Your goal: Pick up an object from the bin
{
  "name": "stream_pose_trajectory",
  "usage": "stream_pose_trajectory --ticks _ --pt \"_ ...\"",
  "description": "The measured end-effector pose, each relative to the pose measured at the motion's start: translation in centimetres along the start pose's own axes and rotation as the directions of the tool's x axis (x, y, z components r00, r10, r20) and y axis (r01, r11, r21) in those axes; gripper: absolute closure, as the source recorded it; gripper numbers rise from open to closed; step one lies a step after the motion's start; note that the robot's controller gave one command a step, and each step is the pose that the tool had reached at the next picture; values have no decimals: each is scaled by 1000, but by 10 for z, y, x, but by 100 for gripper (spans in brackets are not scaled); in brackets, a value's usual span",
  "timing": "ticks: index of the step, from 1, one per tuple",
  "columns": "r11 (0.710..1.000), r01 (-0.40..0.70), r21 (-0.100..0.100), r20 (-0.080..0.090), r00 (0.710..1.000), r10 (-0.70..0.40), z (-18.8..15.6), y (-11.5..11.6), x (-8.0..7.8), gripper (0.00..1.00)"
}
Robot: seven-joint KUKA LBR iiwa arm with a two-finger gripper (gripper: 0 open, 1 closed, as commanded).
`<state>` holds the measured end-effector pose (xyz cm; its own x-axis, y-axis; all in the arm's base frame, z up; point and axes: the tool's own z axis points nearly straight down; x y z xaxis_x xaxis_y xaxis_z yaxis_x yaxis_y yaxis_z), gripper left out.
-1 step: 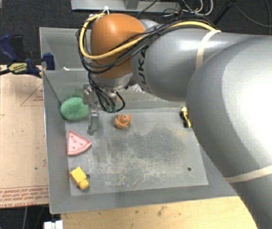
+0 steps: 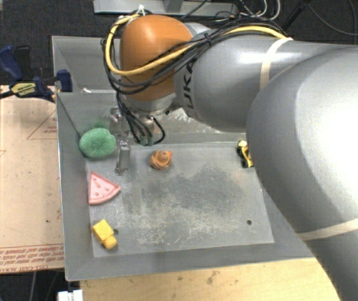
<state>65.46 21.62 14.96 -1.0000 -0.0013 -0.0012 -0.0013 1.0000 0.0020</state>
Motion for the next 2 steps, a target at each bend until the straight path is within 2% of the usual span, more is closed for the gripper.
stream_pose_trajectory --ticks 1,2 --pt "995 100 1 6 995 -100 50 21 0 0" --pt "962 273 0 2 962 -273 70 17 0 0"
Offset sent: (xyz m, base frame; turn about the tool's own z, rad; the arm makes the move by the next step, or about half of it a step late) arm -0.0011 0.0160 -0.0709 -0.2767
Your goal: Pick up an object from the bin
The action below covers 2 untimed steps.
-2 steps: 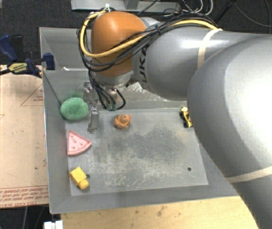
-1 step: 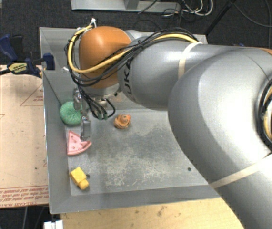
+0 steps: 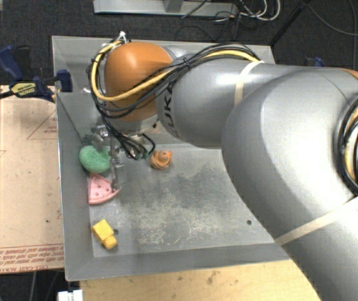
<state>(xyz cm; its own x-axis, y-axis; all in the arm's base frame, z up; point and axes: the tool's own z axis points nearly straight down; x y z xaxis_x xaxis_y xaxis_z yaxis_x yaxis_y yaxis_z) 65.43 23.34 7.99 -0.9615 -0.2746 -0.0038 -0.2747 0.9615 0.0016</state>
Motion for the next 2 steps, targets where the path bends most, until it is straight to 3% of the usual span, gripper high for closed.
stream_pose_trajectory --ticks 1,2 --pt "998 71 1 10 997 -71 3 16 -6 100" --pt "998 70 1 10 997 -70 3 16 -6 100"
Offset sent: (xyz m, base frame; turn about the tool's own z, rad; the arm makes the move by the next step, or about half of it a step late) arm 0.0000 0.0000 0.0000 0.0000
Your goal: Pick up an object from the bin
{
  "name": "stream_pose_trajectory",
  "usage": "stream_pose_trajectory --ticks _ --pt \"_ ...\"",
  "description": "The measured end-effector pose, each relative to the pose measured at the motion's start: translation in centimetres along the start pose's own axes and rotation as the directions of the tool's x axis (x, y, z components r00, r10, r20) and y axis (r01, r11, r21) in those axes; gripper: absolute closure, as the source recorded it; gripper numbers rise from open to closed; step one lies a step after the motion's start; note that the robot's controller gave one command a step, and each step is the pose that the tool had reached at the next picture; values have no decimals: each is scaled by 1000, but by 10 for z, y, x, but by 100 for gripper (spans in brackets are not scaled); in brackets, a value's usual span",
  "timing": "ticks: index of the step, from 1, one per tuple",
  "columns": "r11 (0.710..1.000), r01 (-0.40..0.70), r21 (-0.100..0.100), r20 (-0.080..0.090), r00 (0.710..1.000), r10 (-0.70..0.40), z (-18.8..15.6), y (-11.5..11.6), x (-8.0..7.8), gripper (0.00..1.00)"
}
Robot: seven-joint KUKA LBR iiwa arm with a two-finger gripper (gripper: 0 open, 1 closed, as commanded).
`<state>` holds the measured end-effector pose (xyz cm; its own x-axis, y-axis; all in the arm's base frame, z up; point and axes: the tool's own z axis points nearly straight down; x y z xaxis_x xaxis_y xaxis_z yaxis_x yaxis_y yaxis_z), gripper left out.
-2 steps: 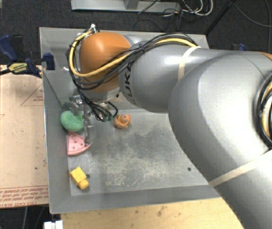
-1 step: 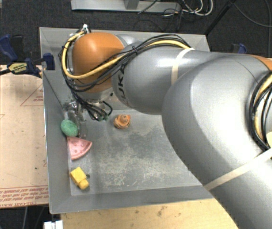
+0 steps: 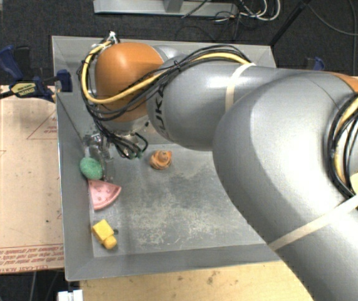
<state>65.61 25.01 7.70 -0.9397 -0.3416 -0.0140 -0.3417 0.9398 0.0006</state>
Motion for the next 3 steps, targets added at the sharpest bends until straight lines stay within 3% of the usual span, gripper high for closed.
stream_pose_trajectory --ticks 1,2,3 --pt "1000 -16 -1 -14 1000 16 -52 -1 13 100" --pt "1000 -17 -1 -4 1000 17 -82 0 12 100" --pt "1000 -22 0 -17 1000 22 -127 -7 21 100"
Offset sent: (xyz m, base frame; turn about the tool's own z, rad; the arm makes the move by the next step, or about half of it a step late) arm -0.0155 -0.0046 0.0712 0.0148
